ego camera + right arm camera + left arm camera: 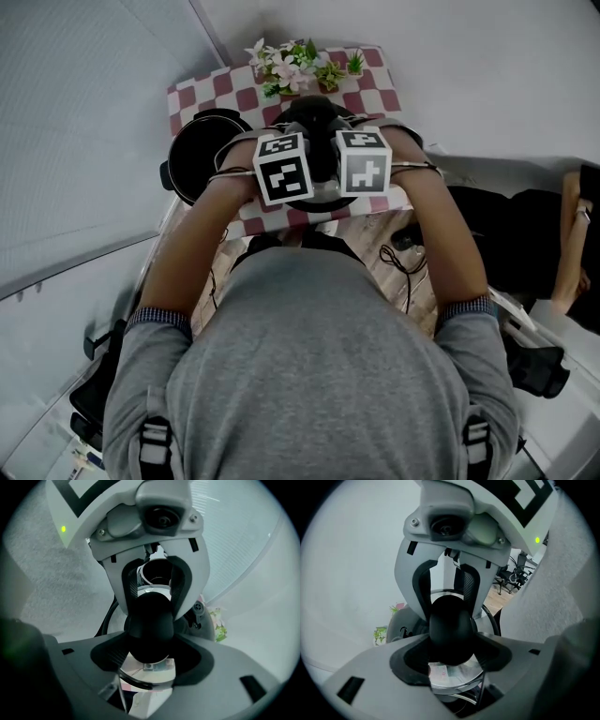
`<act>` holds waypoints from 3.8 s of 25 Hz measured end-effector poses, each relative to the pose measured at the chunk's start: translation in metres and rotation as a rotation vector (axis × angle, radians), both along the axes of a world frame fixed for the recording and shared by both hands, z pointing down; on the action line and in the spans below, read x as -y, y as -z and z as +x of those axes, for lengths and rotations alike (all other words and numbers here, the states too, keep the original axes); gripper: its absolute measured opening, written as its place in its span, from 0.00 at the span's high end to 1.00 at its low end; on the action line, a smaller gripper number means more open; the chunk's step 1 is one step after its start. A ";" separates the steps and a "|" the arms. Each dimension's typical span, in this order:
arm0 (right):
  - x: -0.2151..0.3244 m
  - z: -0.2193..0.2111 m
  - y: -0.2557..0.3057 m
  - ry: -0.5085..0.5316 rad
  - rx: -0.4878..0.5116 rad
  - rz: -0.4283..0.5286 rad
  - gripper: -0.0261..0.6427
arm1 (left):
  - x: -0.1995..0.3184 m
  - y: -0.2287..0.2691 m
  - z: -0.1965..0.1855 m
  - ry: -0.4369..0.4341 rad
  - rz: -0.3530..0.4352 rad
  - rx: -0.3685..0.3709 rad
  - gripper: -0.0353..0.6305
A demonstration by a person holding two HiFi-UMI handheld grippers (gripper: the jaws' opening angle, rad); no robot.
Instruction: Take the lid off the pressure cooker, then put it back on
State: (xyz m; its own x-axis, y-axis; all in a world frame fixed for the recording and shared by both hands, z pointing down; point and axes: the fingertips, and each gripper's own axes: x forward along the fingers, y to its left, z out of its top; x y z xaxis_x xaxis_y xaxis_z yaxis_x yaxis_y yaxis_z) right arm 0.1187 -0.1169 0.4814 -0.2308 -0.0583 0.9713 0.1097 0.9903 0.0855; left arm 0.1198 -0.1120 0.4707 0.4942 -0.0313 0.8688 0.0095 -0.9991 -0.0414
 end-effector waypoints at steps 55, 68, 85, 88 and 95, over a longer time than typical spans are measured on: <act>0.013 -0.248 -0.029 -0.395 0.094 -0.034 0.53 | 0.017 -0.033 -0.247 -0.355 -0.004 0.097 0.50; 0.022 -0.251 -0.045 -0.442 0.091 -0.062 0.53 | 0.027 -0.050 -0.249 -0.385 -0.026 0.098 0.50; 0.025 -0.251 -0.051 -0.384 0.109 -0.155 0.52 | 0.031 -0.055 -0.247 -0.361 -0.135 0.065 0.50; 0.025 -0.252 -0.052 -0.357 0.099 -0.159 0.52 | 0.031 -0.056 -0.247 -0.348 -0.135 0.073 0.50; 0.024 -0.252 -0.052 -0.327 0.112 -0.158 0.52 | 0.031 -0.056 -0.247 -0.315 -0.136 0.081 0.50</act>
